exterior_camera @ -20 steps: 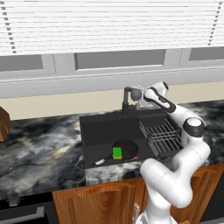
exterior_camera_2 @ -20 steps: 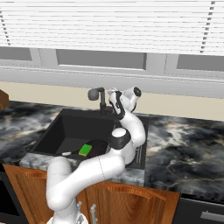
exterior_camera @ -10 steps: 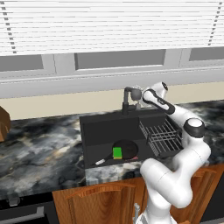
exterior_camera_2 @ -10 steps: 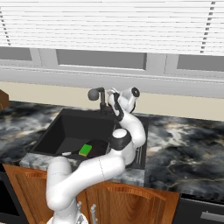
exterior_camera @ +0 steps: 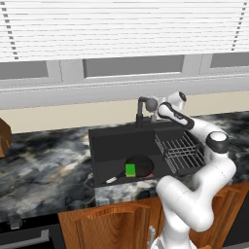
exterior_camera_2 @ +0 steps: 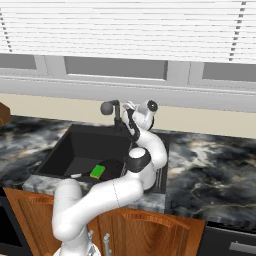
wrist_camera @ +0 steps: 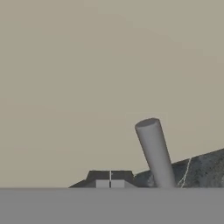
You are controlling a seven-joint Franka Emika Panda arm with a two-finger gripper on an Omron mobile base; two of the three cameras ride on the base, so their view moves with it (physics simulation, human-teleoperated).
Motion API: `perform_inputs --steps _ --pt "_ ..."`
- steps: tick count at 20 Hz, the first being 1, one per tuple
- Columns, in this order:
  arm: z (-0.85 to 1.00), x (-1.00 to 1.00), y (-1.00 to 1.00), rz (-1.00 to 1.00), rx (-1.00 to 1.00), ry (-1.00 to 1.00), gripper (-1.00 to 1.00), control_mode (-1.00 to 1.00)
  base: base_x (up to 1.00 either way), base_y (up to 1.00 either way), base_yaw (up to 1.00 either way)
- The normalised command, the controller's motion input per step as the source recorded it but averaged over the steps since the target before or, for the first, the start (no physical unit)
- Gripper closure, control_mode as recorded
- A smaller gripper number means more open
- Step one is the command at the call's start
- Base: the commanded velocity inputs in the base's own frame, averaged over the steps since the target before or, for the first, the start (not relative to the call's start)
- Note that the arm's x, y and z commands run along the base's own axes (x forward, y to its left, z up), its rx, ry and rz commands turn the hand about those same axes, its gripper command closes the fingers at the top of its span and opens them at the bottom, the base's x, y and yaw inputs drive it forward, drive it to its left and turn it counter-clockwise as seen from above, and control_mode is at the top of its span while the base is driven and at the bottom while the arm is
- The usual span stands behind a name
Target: Pick the pan and sponge and place them into the sink. Then turn on the water.
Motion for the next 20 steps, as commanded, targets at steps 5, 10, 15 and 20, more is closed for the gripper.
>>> perform_inputs --steps 5,10,15,20 --pt "-0.47 0.0 -0.43 -0.1 -0.01 0.04 1.0 -1.0 0.0 0.0 0.0" --pt "-0.51 0.0 -0.44 -0.11 0.0 0.07 1.0 -1.0 0.0 0.0 0.0" --pt "-0.55 -0.01 -0.45 -0.1 0.0 0.09 1.0 -1.0 0.0 0.0 0.0" --pt "-0.57 -0.05 -0.48 -0.08 0.0 0.1 1.0 -1.0 0.0 0.0 0.0"
